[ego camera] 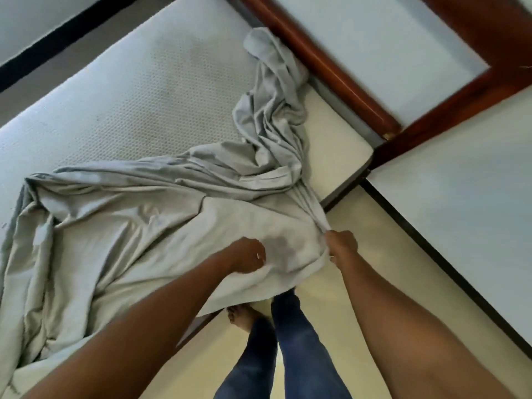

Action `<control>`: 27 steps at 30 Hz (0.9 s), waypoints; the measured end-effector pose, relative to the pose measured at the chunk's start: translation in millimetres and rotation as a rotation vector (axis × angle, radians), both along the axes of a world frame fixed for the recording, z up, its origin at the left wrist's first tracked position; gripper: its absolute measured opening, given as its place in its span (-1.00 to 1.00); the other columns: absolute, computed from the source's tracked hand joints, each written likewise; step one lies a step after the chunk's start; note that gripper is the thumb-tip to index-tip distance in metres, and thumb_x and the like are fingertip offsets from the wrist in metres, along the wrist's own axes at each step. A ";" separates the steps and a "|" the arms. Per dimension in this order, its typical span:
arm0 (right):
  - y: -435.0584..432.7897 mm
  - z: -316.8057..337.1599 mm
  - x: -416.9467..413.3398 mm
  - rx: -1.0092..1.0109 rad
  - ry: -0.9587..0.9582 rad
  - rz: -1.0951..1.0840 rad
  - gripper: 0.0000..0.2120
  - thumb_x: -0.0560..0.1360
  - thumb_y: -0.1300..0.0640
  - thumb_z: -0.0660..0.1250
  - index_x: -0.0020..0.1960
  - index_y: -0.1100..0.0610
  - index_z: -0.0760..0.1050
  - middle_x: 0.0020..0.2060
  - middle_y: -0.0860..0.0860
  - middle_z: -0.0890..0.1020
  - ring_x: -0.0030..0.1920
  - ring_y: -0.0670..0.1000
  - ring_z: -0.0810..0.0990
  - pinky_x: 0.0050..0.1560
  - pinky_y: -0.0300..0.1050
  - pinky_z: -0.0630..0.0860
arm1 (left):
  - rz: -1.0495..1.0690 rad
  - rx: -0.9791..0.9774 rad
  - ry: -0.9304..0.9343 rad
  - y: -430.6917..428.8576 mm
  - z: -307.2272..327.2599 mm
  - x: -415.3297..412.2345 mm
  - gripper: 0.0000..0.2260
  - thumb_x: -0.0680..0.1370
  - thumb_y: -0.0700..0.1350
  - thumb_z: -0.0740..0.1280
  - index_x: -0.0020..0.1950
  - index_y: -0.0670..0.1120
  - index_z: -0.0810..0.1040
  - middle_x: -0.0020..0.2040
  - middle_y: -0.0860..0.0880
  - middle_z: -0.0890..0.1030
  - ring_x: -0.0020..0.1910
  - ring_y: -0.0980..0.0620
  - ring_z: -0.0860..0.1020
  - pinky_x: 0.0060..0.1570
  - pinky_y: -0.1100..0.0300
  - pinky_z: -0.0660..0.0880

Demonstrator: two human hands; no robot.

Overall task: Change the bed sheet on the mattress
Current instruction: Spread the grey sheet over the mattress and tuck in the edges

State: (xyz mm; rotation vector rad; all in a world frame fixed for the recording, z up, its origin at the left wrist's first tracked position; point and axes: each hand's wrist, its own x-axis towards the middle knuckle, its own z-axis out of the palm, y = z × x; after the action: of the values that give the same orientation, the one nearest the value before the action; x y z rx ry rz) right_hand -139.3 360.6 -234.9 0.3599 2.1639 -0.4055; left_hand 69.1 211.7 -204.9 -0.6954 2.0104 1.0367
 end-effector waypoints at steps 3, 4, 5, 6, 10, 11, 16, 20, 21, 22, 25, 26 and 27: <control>-14.0 7.9 -10.0 -0.040 -0.012 0.170 -0.72 0.56 0.12 0.29 0.08 0.34 0.57 0.03 0.20 0.64 -0.06 0.16 0.59 -0.10 -0.06 0.57 | 0.048 -0.089 0.000 -22.8 -1.1 -26.2 -0.80 0.59 -0.04 0.31 0.14 0.01 0.67 0.22 -0.03 0.62 0.23 -0.05 0.55 0.24 0.10 0.49; -20.9 9.4 -16.7 -0.068 0.008 0.224 -0.76 0.56 0.13 0.28 0.03 0.30 0.59 -0.05 0.19 0.65 -0.07 0.15 0.59 -0.04 -0.03 0.59 | 0.059 -0.124 0.003 -31.0 -0.9 -36.5 -0.80 0.59 -0.03 0.31 0.14 0.02 0.67 0.21 -0.03 0.62 0.22 -0.05 0.55 0.23 0.10 0.49; -29.6 14.0 -22.4 -0.095 0.020 0.270 -0.79 0.56 0.14 0.28 -0.02 0.27 0.60 -0.11 0.17 0.65 -0.09 0.14 0.59 0.00 -0.01 0.59 | 0.073 -0.165 0.002 -38.6 -0.6 -45.2 -0.80 0.58 -0.02 0.31 0.13 0.04 0.66 0.21 -0.02 0.62 0.22 -0.05 0.55 0.21 0.09 0.50; -38.6 17.0 -30.4 -0.121 0.029 0.326 -0.80 0.56 0.15 0.28 -0.05 0.26 0.61 -0.10 0.17 0.66 -0.09 0.14 0.59 0.04 -0.01 0.59 | 0.089 -0.216 0.009 -46.4 -0.1 -55.5 -0.80 0.57 -0.01 0.31 0.14 0.05 0.65 0.20 -0.03 0.61 0.22 -0.07 0.56 0.19 0.07 0.51; -75.5 19.2 -63.2 -0.211 0.024 0.432 -0.74 0.54 0.12 0.27 0.04 0.29 0.62 -0.01 0.19 0.69 0.01 0.17 0.64 0.01 -0.05 0.54 | 0.164 -0.542 0.138 -67.4 -4.9 -94.3 -0.54 0.57 0.07 0.34 0.44 0.01 0.41 0.23 -0.16 0.60 0.20 -0.21 0.58 0.12 0.00 0.52; -85.1 18.5 -70.6 -0.255 0.036 0.422 -0.74 0.51 0.11 0.27 0.00 0.28 0.62 -0.05 0.19 0.70 -0.04 0.15 0.64 -0.02 -0.04 0.55 | 0.219 -0.572 0.170 -71.3 -8.2 -104.1 -0.46 0.57 0.07 0.35 0.51 -0.01 0.32 0.22 -0.19 0.61 0.18 -0.24 0.59 0.09 -0.02 0.52; -119.0 7.5 -86.7 -0.380 -0.048 0.339 -0.88 0.48 0.11 0.32 -0.07 0.11 0.61 -0.10 0.09 0.74 -0.02 0.16 0.71 0.02 0.15 0.69 | 0.370 -0.314 0.235 -84.7 -33.1 -132.1 -0.40 0.53 0.04 0.43 0.51 -0.09 0.32 0.22 -0.21 0.62 0.12 -0.23 0.64 0.03 -0.03 0.58; -147.4 1.8 -87.5 -0.378 -0.058 0.399 -0.88 0.45 0.11 0.33 -0.07 0.04 0.63 -0.09 0.03 0.73 -0.01 0.10 0.70 0.01 0.11 0.69 | 0.390 -0.004 0.033 -113.3 -30.4 -135.2 -0.71 0.61 -0.19 0.24 0.33 -0.15 0.42 -0.18 -0.16 0.72 -0.36 -0.09 0.69 -0.39 0.05 0.64; -157.2 2.7 -87.6 -0.375 -0.056 0.406 -0.88 0.42 0.08 0.33 -0.09 0.02 0.63 -0.10 0.02 0.73 -0.01 0.09 0.70 0.03 0.14 0.68 | 0.458 0.098 -0.006 -128.9 -23.3 -133.6 -0.70 0.62 -0.23 0.20 0.35 -0.17 0.37 -0.23 -0.19 0.71 -0.43 -0.11 0.67 -0.47 0.07 0.60; -166.7 0.2 -88.1 -0.378 -0.051 0.399 -0.87 0.39 0.08 0.34 -0.11 0.02 0.63 -0.12 0.02 0.73 -0.02 0.10 0.70 0.05 0.17 0.67 | 0.530 0.174 -0.022 -149.6 -16.2 -130.5 -0.74 0.62 -0.26 0.17 0.31 -0.20 0.35 -0.23 -0.23 0.71 -0.44 -0.16 0.66 -0.49 0.05 0.59; -205.8 1.6 -85.4 -0.361 -0.001 0.436 -0.88 0.36 0.10 0.35 -0.13 0.03 0.64 -0.14 0.01 0.72 -0.04 0.11 0.68 0.05 0.17 0.66 | 0.835 0.145 0.090 -242.4 -6.4 -108.4 -0.87 0.55 -0.26 0.26 0.08 -0.20 0.43 -0.20 -0.30 0.69 -0.37 -0.23 0.67 -0.35 -0.14 0.65; -223.2 1.5 -83.6 -0.361 0.041 0.475 -0.88 0.41 0.12 0.35 -0.10 0.05 0.65 -0.11 0.02 0.71 -0.03 0.10 0.67 0.06 0.14 0.66 | 0.947 0.045 0.180 -278.5 -0.6 -96.5 -0.87 0.48 -0.20 0.33 0.00 -0.20 0.48 -0.19 -0.29 0.70 -0.30 -0.23 0.69 -0.23 -0.20 0.66; -240.8 0.9 -82.7 -0.360 0.086 0.509 -0.87 0.46 0.12 0.34 -0.06 0.08 0.64 -0.08 0.03 0.71 -0.02 0.10 0.66 0.06 0.10 0.65 | 1.041 -0.111 0.275 -313.1 4.2 -84.3 -0.83 0.44 -0.13 0.37 -0.04 -0.19 0.53 -0.16 -0.25 0.70 -0.21 -0.22 0.70 -0.11 -0.18 0.65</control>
State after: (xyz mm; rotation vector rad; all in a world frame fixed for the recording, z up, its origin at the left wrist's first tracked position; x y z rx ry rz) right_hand -221.9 119.8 -234.0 -0.4085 2.1143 -0.5087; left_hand -15.1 -101.5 -200.7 -1.8459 1.9099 1.6557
